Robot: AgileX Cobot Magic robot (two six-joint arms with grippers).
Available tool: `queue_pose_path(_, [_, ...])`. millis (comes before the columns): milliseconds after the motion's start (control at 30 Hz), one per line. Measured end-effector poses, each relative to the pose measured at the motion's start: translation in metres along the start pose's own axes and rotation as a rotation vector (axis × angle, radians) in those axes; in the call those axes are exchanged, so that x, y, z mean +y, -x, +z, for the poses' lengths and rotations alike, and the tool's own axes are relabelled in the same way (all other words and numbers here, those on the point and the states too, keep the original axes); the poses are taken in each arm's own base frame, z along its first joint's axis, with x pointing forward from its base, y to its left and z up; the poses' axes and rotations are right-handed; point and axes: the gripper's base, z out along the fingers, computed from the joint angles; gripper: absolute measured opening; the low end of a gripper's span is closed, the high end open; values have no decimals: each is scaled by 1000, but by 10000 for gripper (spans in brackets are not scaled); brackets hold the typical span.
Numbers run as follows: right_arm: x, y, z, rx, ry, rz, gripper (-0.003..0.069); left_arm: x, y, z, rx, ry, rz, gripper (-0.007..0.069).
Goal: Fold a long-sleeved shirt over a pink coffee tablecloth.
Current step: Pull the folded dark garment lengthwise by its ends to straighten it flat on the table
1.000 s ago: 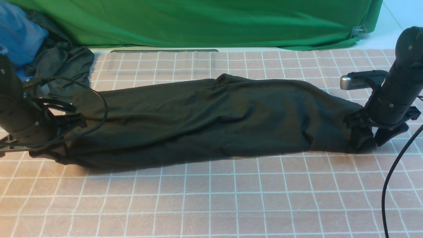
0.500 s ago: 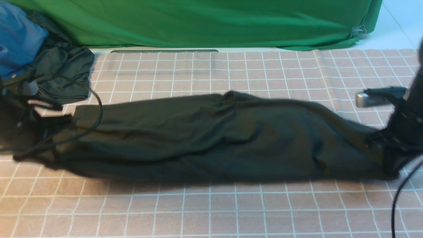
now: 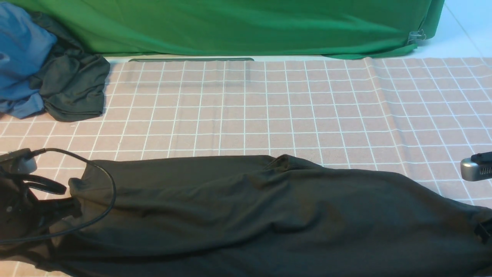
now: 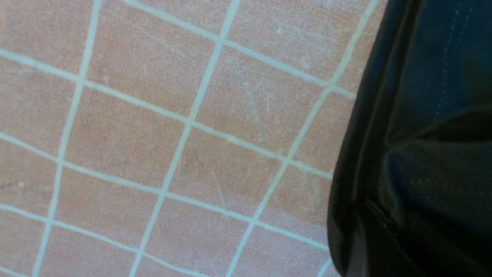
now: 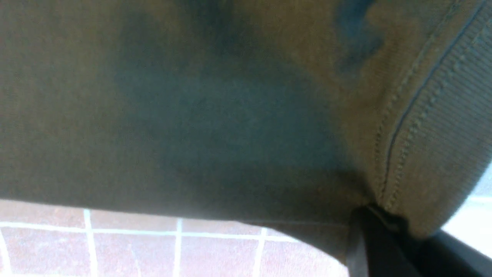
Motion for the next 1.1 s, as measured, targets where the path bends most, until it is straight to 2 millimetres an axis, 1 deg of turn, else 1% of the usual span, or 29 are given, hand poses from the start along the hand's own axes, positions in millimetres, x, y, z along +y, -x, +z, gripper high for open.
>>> queue_pose_path(100, [-1, 0, 0, -6, -7, -2, 209, 2, 0, 0, -1, 16, -14, 55])
queue_pose_path(133, [-1, 0, 0, -6, -11, -4, 260, 3, 0, 0, -5, 29, -29, 71])
queue_pose_path(200, [-1, 0, 0, -7, -13, -4, 294, 4, 0, 0, -7, 47, -39, 94])
queue_pose_path(233, [-1, 0, 0, -7, -14, -5, 340, 6, 0, 0, -6, 69, -39, 142])
queue_pose_path(267, [-1, 0, 0, -7, -14, -5, 365, 7, 0, 0, -4, 79, -40, 177])
queue_pose_path(333, [-1, 0, 0, -7, -14, -5, 384, 8, -1, 0, 1, 88, -43, 223])
queue_pose_path(367, [-1, 0, 0, -8, -14, -5, 397, 9, -2, -1, 16, 98, -45, 298])
queue_pose_path(400, [-1, 0, 0, -9, -14, -5, 398, 9, -2, -1, 16, 98, -45, 298])
queue_pose_path(467, [-1, 1, 0, -15, -15, -5, 402, 10, -2, -5, 18, 112, -40, 385])
queue_pose_path(500, [-1, 1, 0, -19, -15, -5, 403, 10, 1, -10, -4, 110, -39, 421])
queue_pose_path(533, [-1, 2, 0, -24, -14, -5, 404, 8, 8, -19, -47, 95, -42, 459])
queue_pose_path(600, [-1, 2, 0, -28, -13, -5, 403, 3, 18, -35, -108, 52, -66, 506])
queue_pose_path(633, [-1, 2, 0, -29, -14, -5, 405, 1, 22, -43, -138, 28, -76, 521])
queue_pose_path(700, [-1, 3, 0, -38, -9, -2, 405, -10, 34, -66, -226, -83, -95, 540])
queue_pose_path(800, [1, 5, 0, -62, 8, 7, 405, -23, 45, -81, -282, -171, -59, 540])
queue_pose_path(900, [2, 7, -1, -89, 22, 16, 405, -34, 54, -77, -269, -177, -1, 540])
queue_pose_path(1033, [2, 9, -1, -105, 28, 21, 405, -42, 68, -48, -176, -110, 87, 540])
queue_pose_path(1100, [2, 9, -1, -107, 28, 21, 405, -49, 75, -29, -126, -92, 142, 540])
